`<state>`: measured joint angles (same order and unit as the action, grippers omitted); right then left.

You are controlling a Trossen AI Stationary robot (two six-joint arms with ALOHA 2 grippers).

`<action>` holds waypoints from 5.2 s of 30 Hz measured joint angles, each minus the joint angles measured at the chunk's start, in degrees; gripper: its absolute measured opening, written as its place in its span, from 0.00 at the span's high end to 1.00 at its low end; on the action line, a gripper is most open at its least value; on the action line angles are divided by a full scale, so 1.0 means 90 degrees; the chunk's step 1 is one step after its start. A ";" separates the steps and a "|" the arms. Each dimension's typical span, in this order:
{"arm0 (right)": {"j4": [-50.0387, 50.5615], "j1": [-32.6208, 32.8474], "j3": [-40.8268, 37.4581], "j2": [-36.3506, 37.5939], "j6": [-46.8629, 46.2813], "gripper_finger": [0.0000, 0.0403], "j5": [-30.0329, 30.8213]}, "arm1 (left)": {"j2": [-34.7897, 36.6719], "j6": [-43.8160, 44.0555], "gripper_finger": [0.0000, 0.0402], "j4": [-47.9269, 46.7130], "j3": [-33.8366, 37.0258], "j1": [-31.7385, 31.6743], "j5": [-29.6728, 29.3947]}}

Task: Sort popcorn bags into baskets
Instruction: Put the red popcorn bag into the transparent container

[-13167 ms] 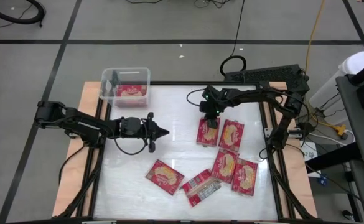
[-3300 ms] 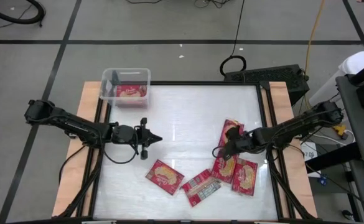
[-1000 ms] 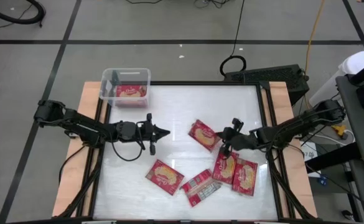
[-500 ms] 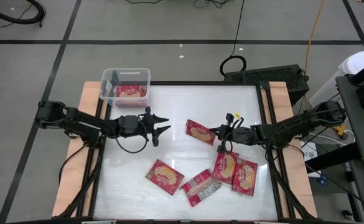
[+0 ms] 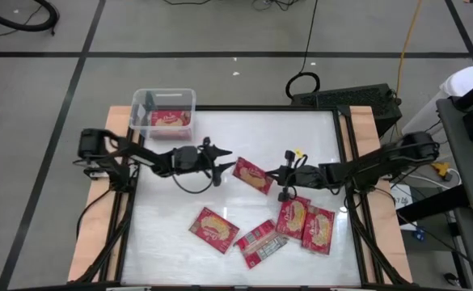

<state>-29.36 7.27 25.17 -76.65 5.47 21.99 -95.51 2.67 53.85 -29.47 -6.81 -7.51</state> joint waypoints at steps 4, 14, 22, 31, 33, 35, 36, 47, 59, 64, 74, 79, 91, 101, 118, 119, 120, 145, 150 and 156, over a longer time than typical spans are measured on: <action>-0.0467 -0.0064 0.0004 -0.0226 0.0149 1.00 -0.0315 | -0.0474 -0.0205 0.47 -0.0039 -0.0473 -0.0078 0.0217; -0.0760 -0.0066 0.0006 -0.0344 0.0495 1.00 -0.0315 | -0.0585 -0.0737 0.47 -0.0963 -0.0945 -0.0339 0.1378; -0.1188 -0.0066 0.0005 -0.0341 0.0862 1.00 -0.0310 | -0.0582 -0.0488 0.48 -0.1193 -0.0979 -0.0623 0.2794; -0.1283 -0.0182 0.0005 -0.0341 0.0035 1.00 -0.0142 | -0.0580 -0.0387 0.83 -0.1426 -0.0977 -0.0541 0.2758; -0.1139 -0.0335 0.0019 -0.0341 -0.0956 1.00 0.0073 | -0.0580 -0.0324 0.89 -0.1603 -0.0977 -0.0520 0.2724; -0.0566 -0.0525 0.0135 -0.0341 -0.1446 0.99 -0.0043 | -0.0580 -0.0260 0.93 -0.1857 -0.0977 -0.0520 0.2723; -0.0164 -0.0640 0.0229 -0.0341 -0.1623 0.99 -0.0152 | -0.0580 -0.0228 0.94 -0.1994 -0.0977 -0.0520 0.2723; 0.1400 -0.2190 0.0578 -0.0542 -0.2543 0.72 -0.2197 | -0.0580 -0.0093 0.95 -0.2602 -0.0974 -0.0279 0.1948; -0.0388 -0.2259 0.0592 -0.2432 -0.1874 0.56 -0.2638 | -0.0580 -0.0070 0.95 -0.2535 -0.0974 -0.0194 0.1538; -0.0511 -0.2214 0.0595 -0.2619 -0.1699 0.74 -0.2597 | -0.0580 -0.0093 0.95 -0.2528 -0.0972 -0.0194 0.1506; -0.0755 -0.2069 0.0568 -0.1896 -0.0989 0.98 -0.2635 | -0.0580 -0.0100 0.95 -0.2365 -0.0969 -0.0197 0.1168; -0.0609 -0.1946 0.0566 -0.1396 -0.0692 1.00 -0.2625 | -0.0577 -0.0184 0.95 -0.1831 -0.0969 -0.0161 0.1166; -0.0553 -0.1522 0.0569 -0.0975 -0.0157 1.00 -0.2613 | -0.0573 -0.0597 0.49 -0.1367 -0.0972 -0.0217 0.0707; -0.0867 -0.1444 0.0569 -0.0975 0.0253 1.00 -0.2591 | -0.0573 -0.0532 0.54 -0.1976 -0.0972 -0.0563 0.2500; -0.1506 -0.1433 0.0580 -0.0574 -0.0774 0.92 -0.2081 | -0.0053 -0.0903 0.92 -0.1928 -0.0969 -0.0424 0.2014; -0.1306 -0.1431 0.0578 -0.0457 -0.0837 0.90 -0.2086 | 0.0099 -0.0943 0.94 -0.2025 -0.0967 -0.0393 0.1994; -0.1162 -0.1431 0.0578 -0.0357 -0.0897 0.88 -0.2083 | 0.0222 -0.1003 0.95 -0.2049 -0.0967 -0.0371 0.1990; -0.3545 -0.0573 -0.0508 -0.1164 -0.2104 0.58 -0.1300 | 0.1722 -0.0898 0.94 -0.1600 -0.0952 0.0652 0.0343; -0.4419 -0.0439 -0.0310 -0.1264 -0.1760 0.58 -0.1275 | 0.1715 -0.0827 0.95 -0.1164 -0.0950 0.0800 0.0236; -0.4840 -0.0385 0.0090 -0.1262 -0.1443 0.58 -0.1495 | 0.1691 -0.0700 0.92 -0.0990 -0.0950 0.1083 0.0248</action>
<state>-72.92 3.80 25.98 -88.01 -7.52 8.54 -80.29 -3.63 44.93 -38.02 2.93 -5.28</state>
